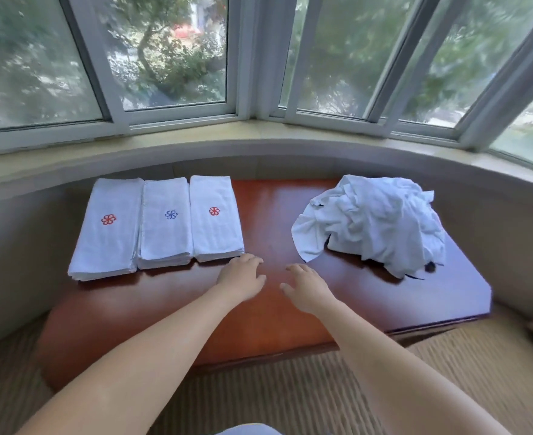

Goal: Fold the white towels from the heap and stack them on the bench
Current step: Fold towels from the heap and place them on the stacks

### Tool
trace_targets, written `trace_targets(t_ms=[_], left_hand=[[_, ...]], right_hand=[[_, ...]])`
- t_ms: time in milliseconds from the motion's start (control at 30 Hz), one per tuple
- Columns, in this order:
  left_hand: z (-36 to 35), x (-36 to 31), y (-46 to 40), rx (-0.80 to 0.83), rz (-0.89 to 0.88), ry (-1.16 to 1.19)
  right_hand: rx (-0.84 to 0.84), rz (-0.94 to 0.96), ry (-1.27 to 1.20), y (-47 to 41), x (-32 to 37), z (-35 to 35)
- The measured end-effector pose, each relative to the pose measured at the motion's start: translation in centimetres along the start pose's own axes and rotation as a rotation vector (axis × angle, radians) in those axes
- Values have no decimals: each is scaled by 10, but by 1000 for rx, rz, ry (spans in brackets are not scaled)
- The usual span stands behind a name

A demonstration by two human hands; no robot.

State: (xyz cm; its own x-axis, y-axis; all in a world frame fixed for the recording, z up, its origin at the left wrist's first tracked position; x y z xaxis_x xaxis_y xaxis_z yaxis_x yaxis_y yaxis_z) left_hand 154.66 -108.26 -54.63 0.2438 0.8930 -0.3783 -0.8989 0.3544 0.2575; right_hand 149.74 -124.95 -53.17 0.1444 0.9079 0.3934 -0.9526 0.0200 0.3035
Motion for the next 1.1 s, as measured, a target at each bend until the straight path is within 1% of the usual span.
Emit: trace_targets(t_ms=[167, 333, 467, 600, 767, 933, 1100], left_hand=[[-40, -103, -35, 49, -25, 6], [-78, -218, -71, 95, -83, -39], [-96, -304, -100, 96, -125, -1], [-103, -359, -123, 97, -129, 26], [-109, -393, -157, 117, -101, 87], [-121, -401, -205, 184, -4, 168], [-137, -401, -273, 243, 91, 330]], right_hand=[[-14, -90, -41, 14, -115, 46], [-36, -169, -64, 23, -230, 100], [-61, -194, -64, 31, -308, 144], [-83, -199, -70, 28, -357, 179], [-77, -204, -91, 6, -401, 209], [-57, -203, -122, -33, -429, 219], [4, -238, -144, -89, -461, 222]])
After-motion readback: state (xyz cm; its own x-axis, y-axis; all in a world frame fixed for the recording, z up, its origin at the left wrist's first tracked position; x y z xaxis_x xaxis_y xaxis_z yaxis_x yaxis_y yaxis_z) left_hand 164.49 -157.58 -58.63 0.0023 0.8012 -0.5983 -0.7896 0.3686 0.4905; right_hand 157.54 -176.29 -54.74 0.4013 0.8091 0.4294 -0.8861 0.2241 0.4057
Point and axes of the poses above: each hand's wrist, its own y-axis away from the middle knuckle, its own z-axis out of the back of the hand, x = y × z, the point moved 6 cm from there along -y, towards the middle knuckle, and after that the axes turned 3 degrees about -y, right-handed, at the moved point
